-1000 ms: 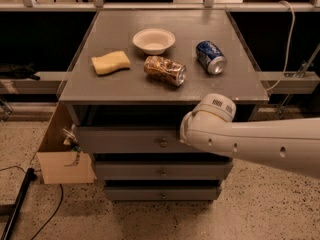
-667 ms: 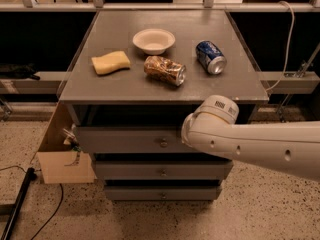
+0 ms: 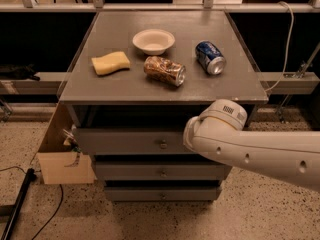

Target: Open top drawer

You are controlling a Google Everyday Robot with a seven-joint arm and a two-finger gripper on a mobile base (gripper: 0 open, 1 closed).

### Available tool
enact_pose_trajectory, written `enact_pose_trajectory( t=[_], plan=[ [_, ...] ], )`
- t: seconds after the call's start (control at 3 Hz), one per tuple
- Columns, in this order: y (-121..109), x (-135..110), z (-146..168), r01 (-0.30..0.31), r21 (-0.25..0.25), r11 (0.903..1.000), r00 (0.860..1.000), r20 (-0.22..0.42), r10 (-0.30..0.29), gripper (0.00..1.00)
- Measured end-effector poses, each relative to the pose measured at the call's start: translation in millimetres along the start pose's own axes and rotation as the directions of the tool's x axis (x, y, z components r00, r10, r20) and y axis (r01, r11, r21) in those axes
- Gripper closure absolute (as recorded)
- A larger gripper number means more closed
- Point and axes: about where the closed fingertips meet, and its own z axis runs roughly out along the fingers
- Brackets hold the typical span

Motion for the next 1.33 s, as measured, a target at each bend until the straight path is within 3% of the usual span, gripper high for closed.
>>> enact_pose_trajectory(
  t=[1.33],
  plan=[
    [0.0, 0.0, -0.1, 0.0, 0.0, 1.0, 1.0, 0.0, 0.0, 0.05]
  ],
)
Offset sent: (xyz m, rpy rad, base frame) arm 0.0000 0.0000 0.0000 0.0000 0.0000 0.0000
